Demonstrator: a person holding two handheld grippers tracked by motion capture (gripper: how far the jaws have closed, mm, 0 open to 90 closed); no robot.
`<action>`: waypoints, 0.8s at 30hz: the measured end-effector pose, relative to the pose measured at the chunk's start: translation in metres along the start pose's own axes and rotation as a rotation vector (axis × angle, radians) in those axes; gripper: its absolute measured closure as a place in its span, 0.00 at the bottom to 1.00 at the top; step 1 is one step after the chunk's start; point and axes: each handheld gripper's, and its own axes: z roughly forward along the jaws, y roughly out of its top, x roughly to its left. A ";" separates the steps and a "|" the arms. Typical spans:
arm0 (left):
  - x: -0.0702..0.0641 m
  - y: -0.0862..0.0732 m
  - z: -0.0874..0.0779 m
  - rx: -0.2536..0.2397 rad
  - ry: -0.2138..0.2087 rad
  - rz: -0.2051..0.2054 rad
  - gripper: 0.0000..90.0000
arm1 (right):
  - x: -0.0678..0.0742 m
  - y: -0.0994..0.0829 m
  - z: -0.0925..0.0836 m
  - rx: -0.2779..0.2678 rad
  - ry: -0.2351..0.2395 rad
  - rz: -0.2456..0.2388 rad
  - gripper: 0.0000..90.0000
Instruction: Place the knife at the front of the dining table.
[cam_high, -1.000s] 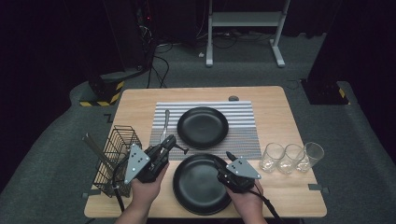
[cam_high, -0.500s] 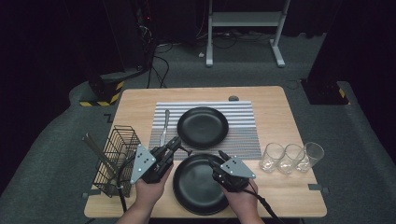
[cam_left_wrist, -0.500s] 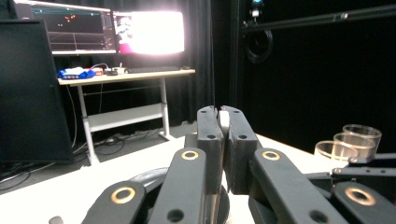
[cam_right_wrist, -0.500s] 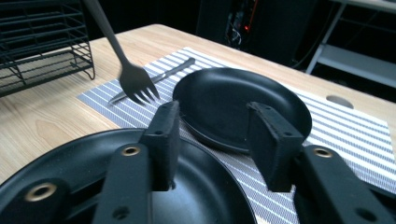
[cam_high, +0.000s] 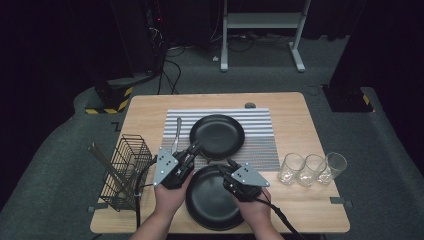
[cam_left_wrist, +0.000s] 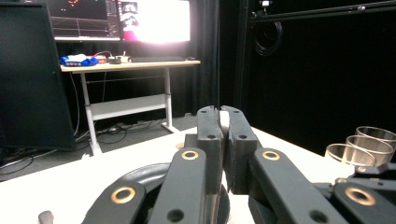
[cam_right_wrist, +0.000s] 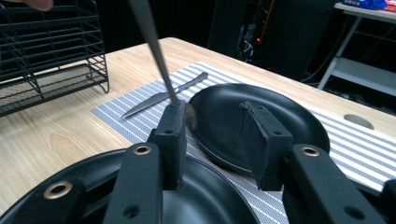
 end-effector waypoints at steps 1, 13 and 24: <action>0.000 0.001 0.001 -0.001 -0.002 -0.004 0.96 | 0.001 0.000 0.001 -0.001 0.005 0.000 0.69; -0.009 0.010 0.006 -0.010 -0.009 -0.012 0.96 | 0.004 0.001 0.015 -0.031 0.041 -0.008 0.79; -0.017 0.010 0.011 -0.006 -0.026 -0.026 0.96 | 0.003 0.008 0.020 -0.047 0.047 -0.016 0.83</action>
